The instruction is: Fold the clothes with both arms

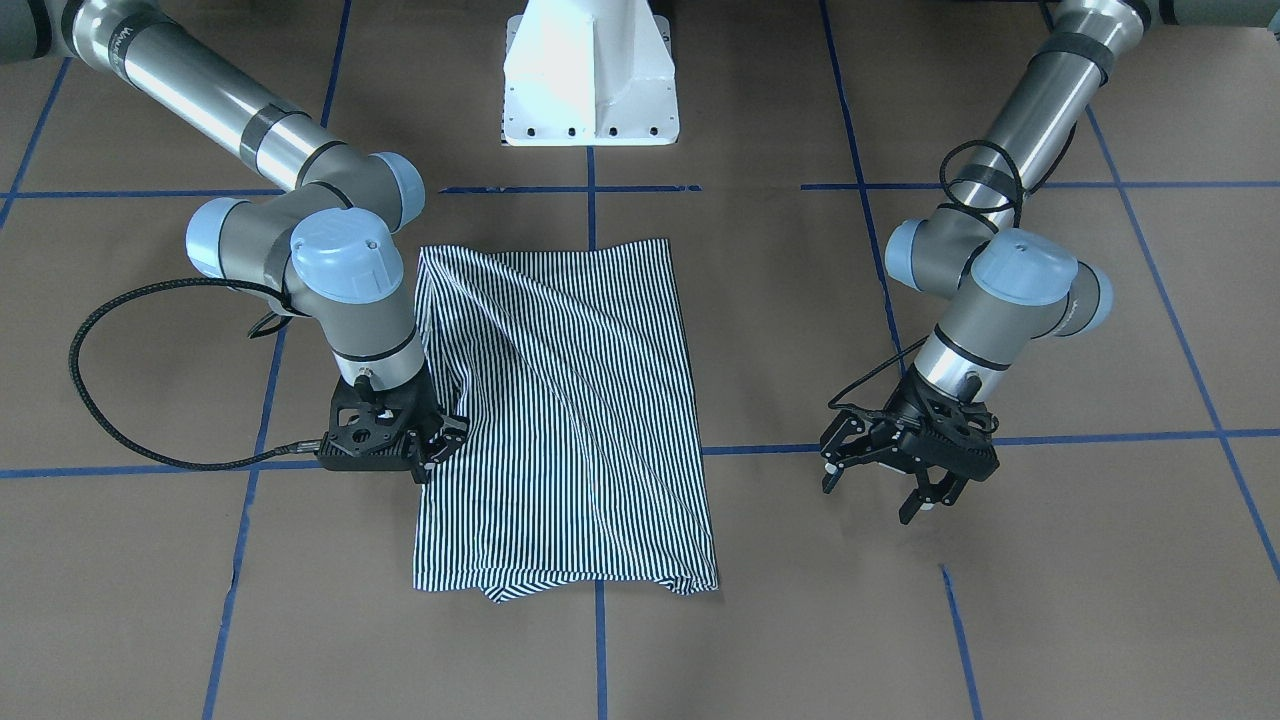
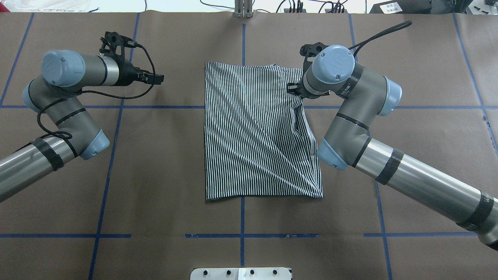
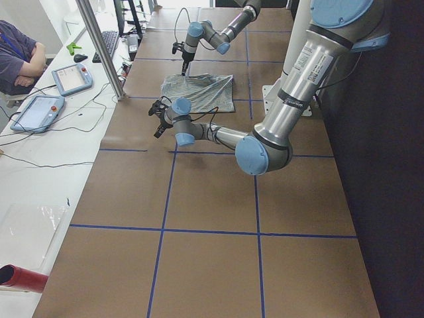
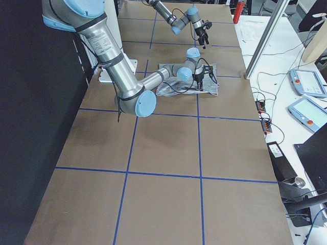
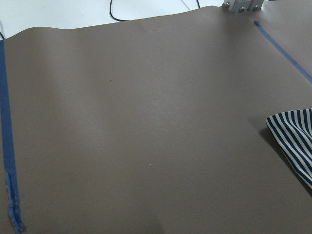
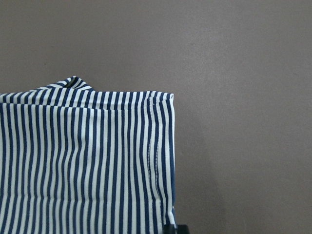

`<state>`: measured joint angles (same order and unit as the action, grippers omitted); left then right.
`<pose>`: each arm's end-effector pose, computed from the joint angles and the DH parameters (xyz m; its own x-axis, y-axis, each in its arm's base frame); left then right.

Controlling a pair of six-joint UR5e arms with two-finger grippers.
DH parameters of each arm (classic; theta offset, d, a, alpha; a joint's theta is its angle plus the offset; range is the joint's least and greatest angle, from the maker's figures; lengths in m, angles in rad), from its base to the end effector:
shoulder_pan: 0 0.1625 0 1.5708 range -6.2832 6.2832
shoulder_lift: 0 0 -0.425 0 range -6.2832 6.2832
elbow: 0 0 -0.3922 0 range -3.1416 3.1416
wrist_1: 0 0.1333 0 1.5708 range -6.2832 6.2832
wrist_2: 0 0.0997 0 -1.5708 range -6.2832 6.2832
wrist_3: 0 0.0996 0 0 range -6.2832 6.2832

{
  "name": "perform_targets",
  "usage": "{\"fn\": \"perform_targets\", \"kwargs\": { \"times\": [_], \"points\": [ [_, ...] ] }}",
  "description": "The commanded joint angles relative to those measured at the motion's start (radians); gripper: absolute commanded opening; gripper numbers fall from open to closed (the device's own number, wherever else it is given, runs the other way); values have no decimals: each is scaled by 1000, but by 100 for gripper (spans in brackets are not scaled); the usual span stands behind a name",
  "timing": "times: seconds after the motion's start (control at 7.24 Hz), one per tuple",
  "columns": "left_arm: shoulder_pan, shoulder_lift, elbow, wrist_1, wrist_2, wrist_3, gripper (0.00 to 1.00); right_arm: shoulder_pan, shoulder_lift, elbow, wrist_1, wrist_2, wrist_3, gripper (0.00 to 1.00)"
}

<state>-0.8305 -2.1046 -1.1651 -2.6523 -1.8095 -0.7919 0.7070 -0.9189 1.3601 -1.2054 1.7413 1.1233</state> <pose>0.4120 -0.6137 0.4192 0.5688 0.3894 -0.7245 0.2369 0.7659 0.5977 -0.4964 -0.5772 0.3288 0.7110 0.0466 0.7016 -0.2655 0.9417 0.2065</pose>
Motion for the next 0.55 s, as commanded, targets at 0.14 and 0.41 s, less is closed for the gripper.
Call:
{"fn": "perform_targets", "kwargs": {
  "times": [0.14,0.41],
  "points": [
    [1,-2,-23,14,-8,-4,100,40,20,16,12,44,-17,100],
    [2,8,-65,17,-10,-97,100,55,-48,158,15,96,-1,100]
  ]
}}
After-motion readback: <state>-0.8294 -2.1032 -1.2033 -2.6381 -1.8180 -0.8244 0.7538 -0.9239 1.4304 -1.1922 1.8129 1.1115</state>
